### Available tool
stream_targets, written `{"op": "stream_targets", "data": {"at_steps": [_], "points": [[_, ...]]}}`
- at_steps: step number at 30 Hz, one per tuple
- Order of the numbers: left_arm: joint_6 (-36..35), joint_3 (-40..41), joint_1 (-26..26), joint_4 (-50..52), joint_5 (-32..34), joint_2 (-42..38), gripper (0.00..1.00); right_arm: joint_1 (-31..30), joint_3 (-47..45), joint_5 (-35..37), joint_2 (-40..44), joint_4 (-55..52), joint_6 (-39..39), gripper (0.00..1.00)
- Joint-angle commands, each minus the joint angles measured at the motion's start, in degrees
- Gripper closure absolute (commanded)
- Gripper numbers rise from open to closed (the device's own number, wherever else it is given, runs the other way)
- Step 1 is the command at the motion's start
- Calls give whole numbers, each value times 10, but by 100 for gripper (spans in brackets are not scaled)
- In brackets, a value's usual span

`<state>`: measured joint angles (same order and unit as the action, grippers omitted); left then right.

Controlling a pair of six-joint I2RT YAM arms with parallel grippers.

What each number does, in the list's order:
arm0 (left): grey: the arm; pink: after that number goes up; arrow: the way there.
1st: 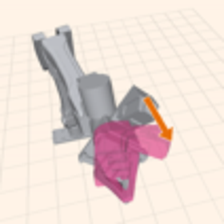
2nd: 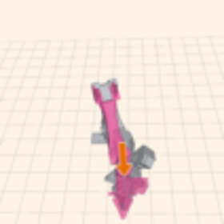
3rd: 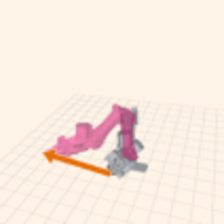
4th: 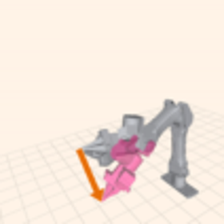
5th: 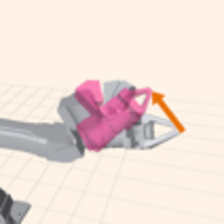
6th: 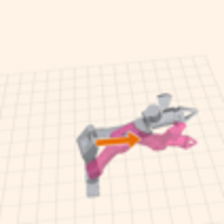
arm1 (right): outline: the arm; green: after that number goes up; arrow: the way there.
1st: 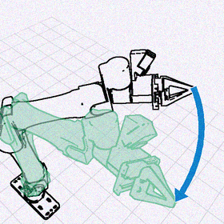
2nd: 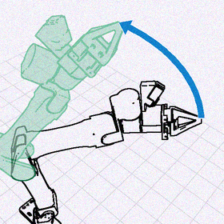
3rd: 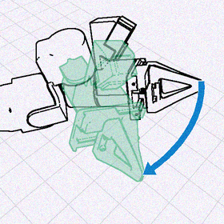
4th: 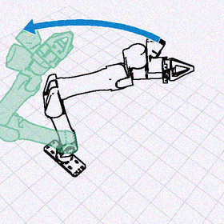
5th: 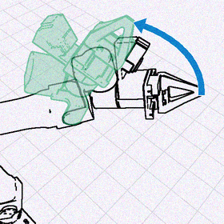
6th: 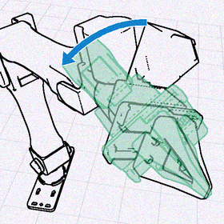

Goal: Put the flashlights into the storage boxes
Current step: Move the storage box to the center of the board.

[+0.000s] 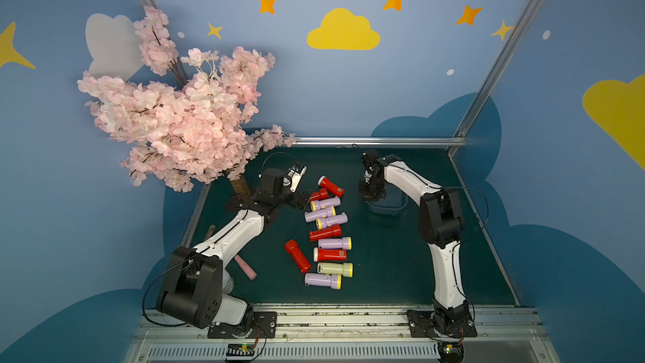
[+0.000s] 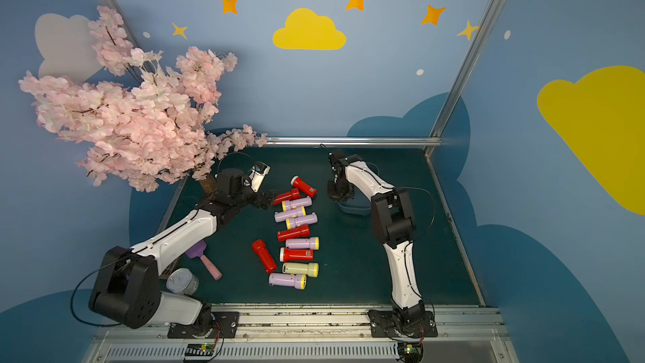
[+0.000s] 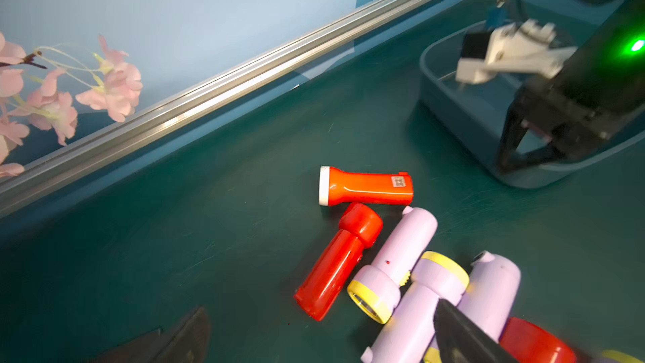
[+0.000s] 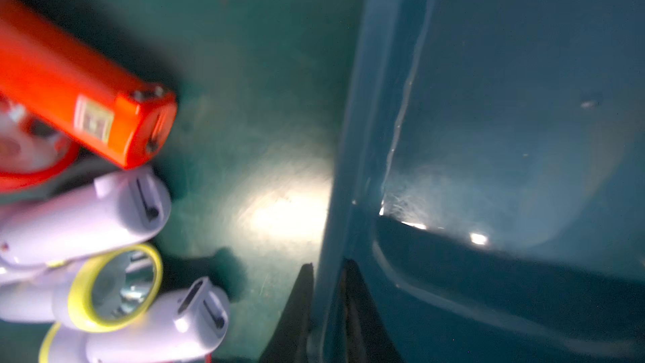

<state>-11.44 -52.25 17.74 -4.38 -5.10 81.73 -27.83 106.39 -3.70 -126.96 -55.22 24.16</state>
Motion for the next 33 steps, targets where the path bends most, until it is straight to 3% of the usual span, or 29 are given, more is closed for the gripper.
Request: {"op": "stream_targets", "data": {"at_steps": [1, 7, 17, 20, 25, 33], "points": [[14, 3, 6, 6, -15, -10, 1, -15, -34, -3, 6, -49, -32, 76], [17, -7, 18, 8, -15, -9, 1, -16, -47, 18, 57, -41, -56, 64], [17, -25, 31, 15, -1, -11, 1, -15, 0, 16, 80, -55, -78, 58], [38, -57, 31, 64, 19, -6, 1, -14, 23, 12, 78, -51, -94, 54], [53, -78, 30, 104, 34, -13, 1, -15, 86, -9, 48, -43, -122, 44], [79, -71, 20, 107, 33, -34, 1, -18, 215, -23, -47, -61, -145, 43]]}}
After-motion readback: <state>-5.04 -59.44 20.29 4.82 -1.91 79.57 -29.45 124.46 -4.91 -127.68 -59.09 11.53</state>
